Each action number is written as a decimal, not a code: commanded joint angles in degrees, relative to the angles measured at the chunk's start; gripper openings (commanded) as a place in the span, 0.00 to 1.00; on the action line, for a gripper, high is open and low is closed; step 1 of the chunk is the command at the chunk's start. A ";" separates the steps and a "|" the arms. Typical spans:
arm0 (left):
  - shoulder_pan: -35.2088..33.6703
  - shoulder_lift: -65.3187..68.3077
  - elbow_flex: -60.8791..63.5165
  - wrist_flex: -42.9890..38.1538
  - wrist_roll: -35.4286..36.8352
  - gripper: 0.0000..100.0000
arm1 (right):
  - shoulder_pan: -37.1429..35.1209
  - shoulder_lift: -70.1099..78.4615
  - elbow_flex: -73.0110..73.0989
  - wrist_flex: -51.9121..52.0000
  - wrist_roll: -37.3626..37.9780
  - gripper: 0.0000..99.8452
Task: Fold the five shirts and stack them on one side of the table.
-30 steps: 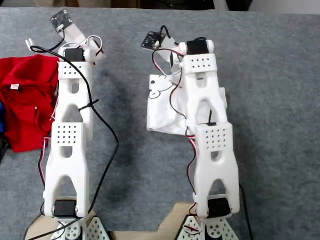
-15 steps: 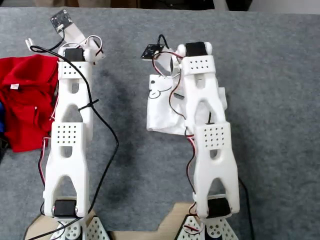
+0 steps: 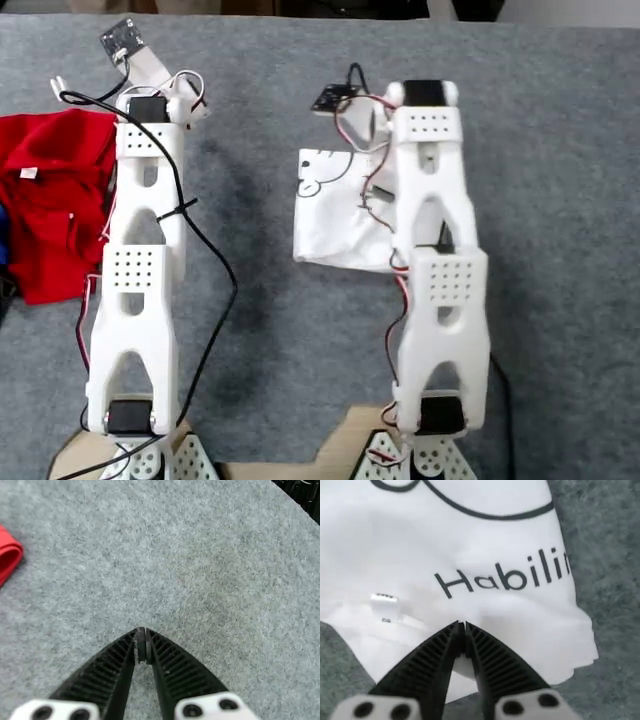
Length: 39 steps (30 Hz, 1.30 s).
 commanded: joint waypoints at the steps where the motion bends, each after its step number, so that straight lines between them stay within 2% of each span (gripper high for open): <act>1: 0.44 -1.71 -0.26 -1.05 0.35 0.02 | 1.89 -7.52 4.88 1.14 0.70 0.02; 9: 0.44 -1.71 -0.26 -1.05 0.35 0.02 | 4.26 -16.57 21.49 1.05 2.90 0.02; 16: 0.44 -1.71 -0.26 -1.05 0.35 0.02 | 11.47 -20.35 30.46 0.62 5.27 0.02; 26: 0.53 -1.71 -0.18 -1.05 0.35 0.02 | 13.93 -20.70 31.78 -2.99 6.51 0.02; 30: 2.02 -2.33 -0.35 0.09 0.35 0.02 | 14.29 -25.63 22.37 -0.18 6.07 0.02; 33: 5.27 -3.03 -4.57 5.19 -1.23 0.02 | 13.76 -28.97 13.85 0.35 4.22 0.02; 36: 9.49 -3.91 -12.57 16.35 -0.88 0.02 | 12.35 -28.26 10.33 -0.18 4.22 0.02; 39: 15.56 -6.29 -12.48 22.95 -0.09 0.02 | 10.51 -25.36 9.71 -3.69 0.62 0.02</act>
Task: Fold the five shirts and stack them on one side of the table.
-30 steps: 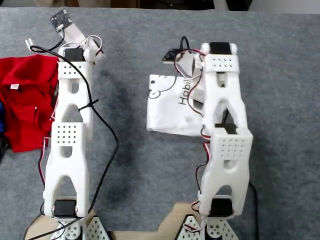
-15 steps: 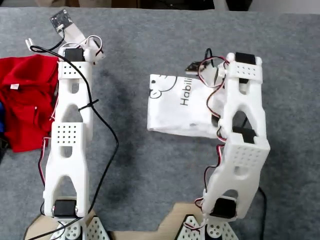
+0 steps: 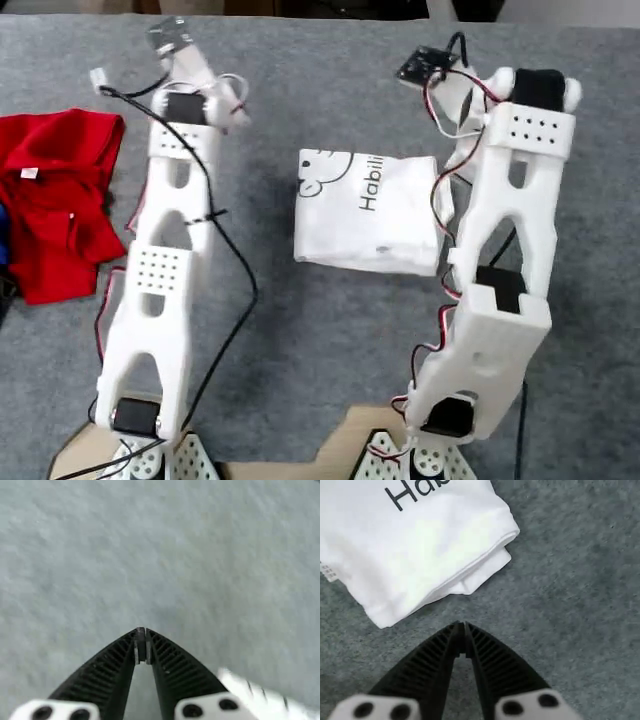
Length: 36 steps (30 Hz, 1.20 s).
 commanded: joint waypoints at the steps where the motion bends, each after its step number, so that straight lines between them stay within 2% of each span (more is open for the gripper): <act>1: 6.95 -6.81 -3.69 7.74 0.79 0.02 | -2.42 0.48 -3.65 -4.40 -6.42 0.02; 5: 11.69 -8.31 -3.52 8.00 1.93 0.02 | -4.53 3.91 -5.76 -8.70 -15.91 0.02; 9: 12.84 -4.79 -0.53 3.25 2.11 0.02 | -4.88 10.42 -5.93 -14.15 -20.31 0.02; 17: 12.75 4.79 1.14 -5.71 3.69 0.02 | -1.71 25.27 -6.29 -23.12 -23.30 0.02; 21: 12.84 6.29 0.70 -6.95 3.87 0.02 | -1.10 27.38 -6.73 -23.65 -23.12 0.02; 29: 12.48 6.37 0.62 -7.03 3.78 0.02 | 0.22 26.51 -12.88 -22.15 -23.03 0.02; 36: 12.40 5.58 -4.04 -4.57 3.60 0.02 | -1.10 21.58 -27.12 -6.07 -23.30 0.02</act>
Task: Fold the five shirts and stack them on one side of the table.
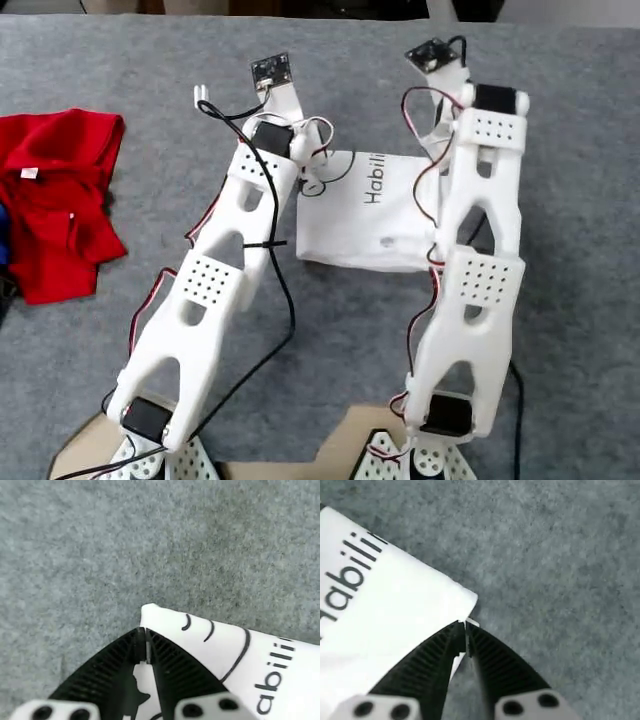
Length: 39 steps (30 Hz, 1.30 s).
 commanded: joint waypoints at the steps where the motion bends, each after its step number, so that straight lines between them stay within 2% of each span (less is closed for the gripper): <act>1: 0.00 -2.51 -3.96 1.14 0.26 0.02 | -0.13 -5.58 -9.10 8.79 -0.70 0.02; 4: 0.18 -6.29 -3.78 2.64 0.35 0.04 | 0.75 -5.49 -13.23 14.42 -4.04 0.02; 7: 0.18 -9.27 -3.78 4.13 0.53 0.13 | 2.33 -7.25 -11.65 14.33 -8.79 0.02; 9: 0.09 -10.86 -3.78 5.10 0.62 0.17 | 2.86 -10.24 -7.34 14.33 -11.87 0.02; 14: -1.67 -12.97 -3.60 9.14 0.26 0.20 | 2.51 -21.32 12.18 14.24 -18.46 0.02; 18: -2.55 -13.14 -3.52 14.51 0.09 0.28 | 0.48 -31.69 29.05 13.63 -18.20 0.02; 22: -2.81 -13.32 -3.52 20.31 -6.15 0.30 | 0.31 -42.95 44.97 7.38 -18.29 0.02; 26: -3.96 -13.05 -3.43 21.10 -8.44 0.30 | -2.24 -50.86 63.08 -2.81 -16.26 0.02; 30: -3.16 -12.62 -3.43 21.10 -8.70 0.30 | -2.59 -52.35 79.25 -17.49 -12.40 0.02; 34: -2.11 -11.30 -3.43 21.10 -8.70 0.30 | -0.66 -51.56 87.34 -25.23 -9.67 0.02; 39: -1.67 -8.66 -3.43 21.10 -8.44 0.30 | 4.00 -48.31 86.20 -25.93 -6.59 0.02</act>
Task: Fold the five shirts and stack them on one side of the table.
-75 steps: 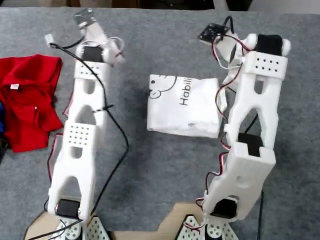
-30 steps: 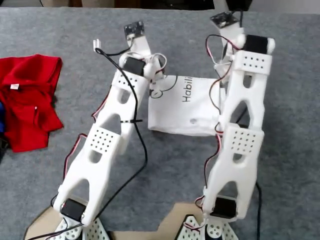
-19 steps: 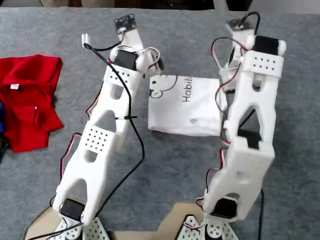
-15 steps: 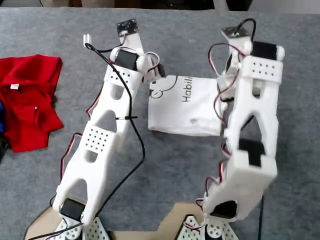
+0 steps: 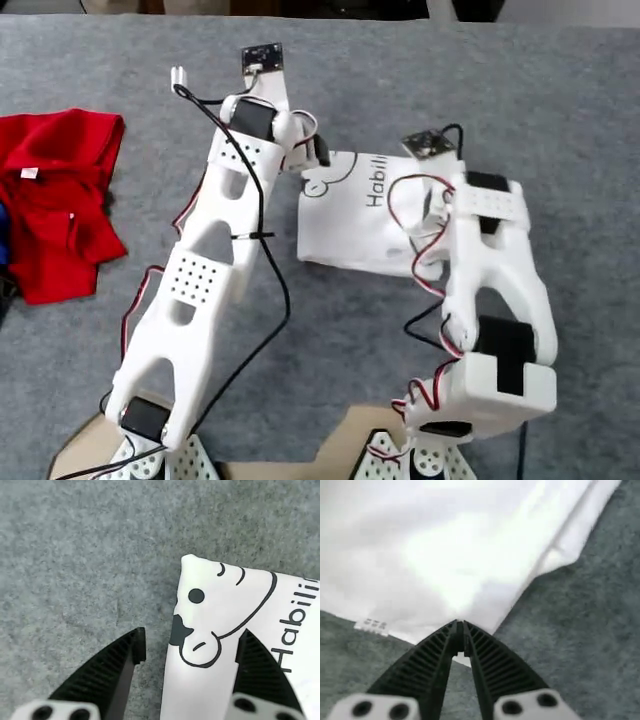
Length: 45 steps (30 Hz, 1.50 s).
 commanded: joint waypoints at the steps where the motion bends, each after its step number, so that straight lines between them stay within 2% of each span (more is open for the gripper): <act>1: 0.26 0.66 -2.29 0.62 0.00 0.30 | 2.68 -0.04 -2.07 -0.35 1.76 0.02; 9: -1.58 3.03 -2.37 0.62 0.09 0.30 | 2.42 -7.43 -14.90 8.97 1.23 0.03; 16: -3.69 1.45 -2.29 0.70 0.09 0.30 | 2.07 -6.55 -13.14 12.40 -4.13 0.17; 20: -5.63 -0.04 -2.29 0.70 0.09 0.30 | 1.54 -6.29 -8.66 12.57 -10.29 0.19; 26: -8.53 -1.45 -2.29 0.70 -0.35 0.30 | -0.22 -5.93 -3.38 8.62 -23.03 0.31; 37: -9.58 -1.10 -2.29 0.70 -0.44 0.30 | -6.99 2.86 -1.01 -3.78 -29.89 0.31; 45: -9.58 -1.01 -2.29 0.70 -0.44 0.30 | -7.34 14.29 -12.00 2.81 -29.54 0.29</act>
